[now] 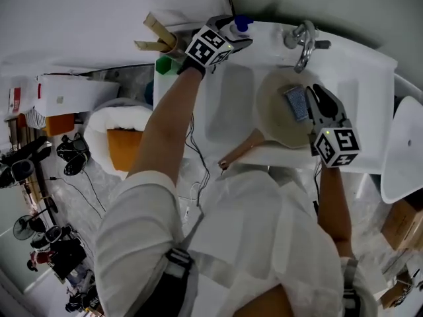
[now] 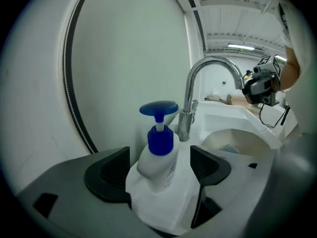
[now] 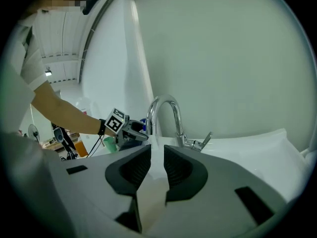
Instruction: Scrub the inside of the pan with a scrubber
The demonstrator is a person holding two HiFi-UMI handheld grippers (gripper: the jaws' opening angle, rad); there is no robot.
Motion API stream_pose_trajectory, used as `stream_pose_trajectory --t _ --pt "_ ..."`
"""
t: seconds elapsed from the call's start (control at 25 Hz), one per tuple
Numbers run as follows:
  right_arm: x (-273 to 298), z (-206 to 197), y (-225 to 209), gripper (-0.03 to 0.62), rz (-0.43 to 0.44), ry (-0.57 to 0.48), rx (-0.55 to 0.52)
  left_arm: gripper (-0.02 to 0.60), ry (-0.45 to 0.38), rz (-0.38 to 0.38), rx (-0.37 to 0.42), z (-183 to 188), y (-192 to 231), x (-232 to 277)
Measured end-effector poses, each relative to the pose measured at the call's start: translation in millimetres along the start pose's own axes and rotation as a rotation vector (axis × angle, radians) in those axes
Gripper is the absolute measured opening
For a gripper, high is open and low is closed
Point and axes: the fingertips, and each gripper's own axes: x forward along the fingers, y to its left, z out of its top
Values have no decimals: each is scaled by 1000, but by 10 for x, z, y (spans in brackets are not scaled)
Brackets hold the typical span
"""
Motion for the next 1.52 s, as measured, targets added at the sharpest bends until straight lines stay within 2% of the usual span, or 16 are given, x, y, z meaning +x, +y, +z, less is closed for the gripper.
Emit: stream_pose_trajectory --t 0.16,0.36,0.44,0.52,0.68,0.92,1.24,1.36,1.52 --pt "-50 -61 -64 72 -16 16 6 373 39 -80 47 -80 -89 213" --pt "-100 -131 -152 72 -37 23 19 364 79 -128 91 -171 -140 383" --pt "-117 -135 -172 72 -43 26 21 336 76 -129 87 -177 -146 416" --pt "-110 -132 -182 72 -43 25 22 247 64 -105 75 -162 -114 427" --pt "-59 -128 -160 72 -30 21 17 235 50 -84 70 -141 -120 430" --pt "-17 -111 -109 71 -19 23 8 230 50 -100 64 -142 -269 391" --pt "-158 85 -15 67 5 -26 -24 227 64 -103 114 17 -878 -28" --pt "-239 209 190 61 42 -65 -48 227 86 -76 106 156 -1225 -240" --pt "-375 463 600 17 110 -132 -144 227 115 -51 80 340 -1717 -380"
